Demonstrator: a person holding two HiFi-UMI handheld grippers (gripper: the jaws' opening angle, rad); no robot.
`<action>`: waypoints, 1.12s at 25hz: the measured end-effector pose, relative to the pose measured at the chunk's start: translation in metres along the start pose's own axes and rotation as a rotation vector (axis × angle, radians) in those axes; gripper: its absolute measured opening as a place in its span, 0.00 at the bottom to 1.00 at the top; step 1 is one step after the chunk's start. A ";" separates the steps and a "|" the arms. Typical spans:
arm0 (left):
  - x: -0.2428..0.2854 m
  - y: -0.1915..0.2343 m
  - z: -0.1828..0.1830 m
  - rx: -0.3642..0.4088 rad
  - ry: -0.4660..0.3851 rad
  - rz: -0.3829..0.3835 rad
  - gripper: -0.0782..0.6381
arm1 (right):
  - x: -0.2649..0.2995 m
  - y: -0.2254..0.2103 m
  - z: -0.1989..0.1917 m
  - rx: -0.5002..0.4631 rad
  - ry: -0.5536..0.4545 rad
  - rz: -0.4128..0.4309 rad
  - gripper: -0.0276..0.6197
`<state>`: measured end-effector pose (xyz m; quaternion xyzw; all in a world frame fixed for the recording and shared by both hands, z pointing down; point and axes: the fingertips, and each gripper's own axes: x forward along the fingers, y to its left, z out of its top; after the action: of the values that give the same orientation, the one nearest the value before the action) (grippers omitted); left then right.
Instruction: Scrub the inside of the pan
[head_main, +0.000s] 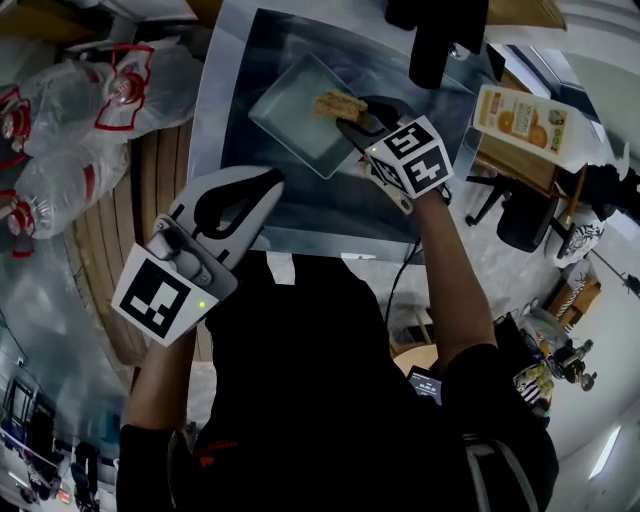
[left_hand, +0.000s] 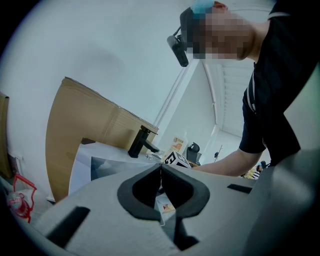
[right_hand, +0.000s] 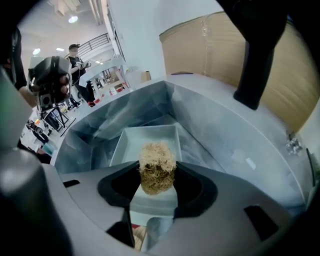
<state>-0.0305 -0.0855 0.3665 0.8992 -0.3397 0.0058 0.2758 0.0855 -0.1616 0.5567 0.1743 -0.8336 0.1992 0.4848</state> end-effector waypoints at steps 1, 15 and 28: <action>-0.002 0.003 0.000 -0.004 0.000 0.004 0.14 | 0.003 -0.002 0.007 -0.002 -0.009 -0.006 0.35; -0.029 0.035 -0.020 -0.053 0.018 0.050 0.14 | 0.052 -0.016 0.033 -0.031 0.043 -0.036 0.35; -0.011 0.018 -0.023 -0.039 0.038 0.008 0.14 | 0.033 -0.018 0.002 -0.027 0.084 -0.040 0.35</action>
<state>-0.0465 -0.0785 0.3923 0.8921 -0.3379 0.0172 0.2995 0.0773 -0.1811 0.5882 0.1759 -0.8115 0.1853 0.5255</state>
